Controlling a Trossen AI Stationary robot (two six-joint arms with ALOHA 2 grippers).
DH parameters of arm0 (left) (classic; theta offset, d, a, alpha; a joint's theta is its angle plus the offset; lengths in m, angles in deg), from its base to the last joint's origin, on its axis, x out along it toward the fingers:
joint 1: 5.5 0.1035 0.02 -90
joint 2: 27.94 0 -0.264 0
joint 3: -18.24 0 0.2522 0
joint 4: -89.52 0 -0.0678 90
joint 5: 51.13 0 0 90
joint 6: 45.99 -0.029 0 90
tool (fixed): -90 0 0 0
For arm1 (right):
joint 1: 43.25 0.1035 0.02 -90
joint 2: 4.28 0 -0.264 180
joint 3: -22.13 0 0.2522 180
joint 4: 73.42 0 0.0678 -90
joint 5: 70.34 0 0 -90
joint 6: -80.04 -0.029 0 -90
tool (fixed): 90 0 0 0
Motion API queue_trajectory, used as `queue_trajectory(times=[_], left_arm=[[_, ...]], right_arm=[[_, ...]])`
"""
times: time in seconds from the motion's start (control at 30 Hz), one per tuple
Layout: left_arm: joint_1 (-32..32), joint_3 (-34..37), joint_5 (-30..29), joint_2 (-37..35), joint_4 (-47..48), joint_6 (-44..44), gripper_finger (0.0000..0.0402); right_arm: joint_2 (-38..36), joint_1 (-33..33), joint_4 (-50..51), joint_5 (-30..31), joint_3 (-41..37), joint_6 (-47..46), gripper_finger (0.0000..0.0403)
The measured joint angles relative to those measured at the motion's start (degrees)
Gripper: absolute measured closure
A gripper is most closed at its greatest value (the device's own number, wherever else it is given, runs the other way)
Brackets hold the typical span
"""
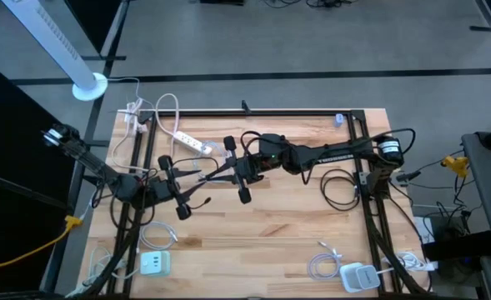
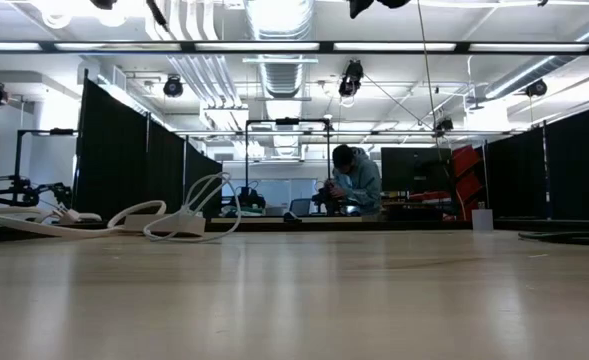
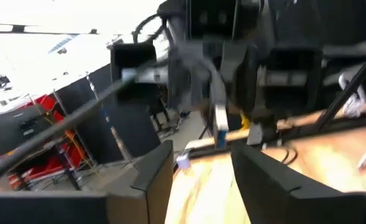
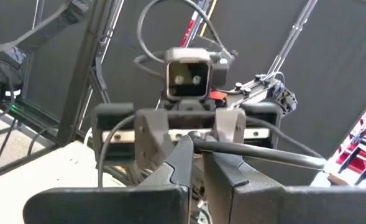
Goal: Insert USB
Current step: Insert the left black charger cable into the top white outlet extension
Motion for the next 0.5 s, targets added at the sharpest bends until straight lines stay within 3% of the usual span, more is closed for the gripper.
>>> queue_trajectory(times=[0.17, 0.27, 0.5], left_arm=[[0.6, 0.0, -7.6, 0.0, 9.1, 6.3, 0.0236], [2.9, 0.0, -7.8, 0.0, 16.2, 13.3, 0.024], [13.1, 0.0, -6.9, 0.0, 38.5, 31.8, 0.0265]], right_arm=[[-4.3, -0.3, 8.8, 5.1, 0.1, 6.6, 0.0394], [-7.6, -0.3, 15.0, 8.8, 0.1, 9.7, 0.0394], [-16.6, -0.2, 23.9, 10.4, 0.1, 11.3, 0.0394]])
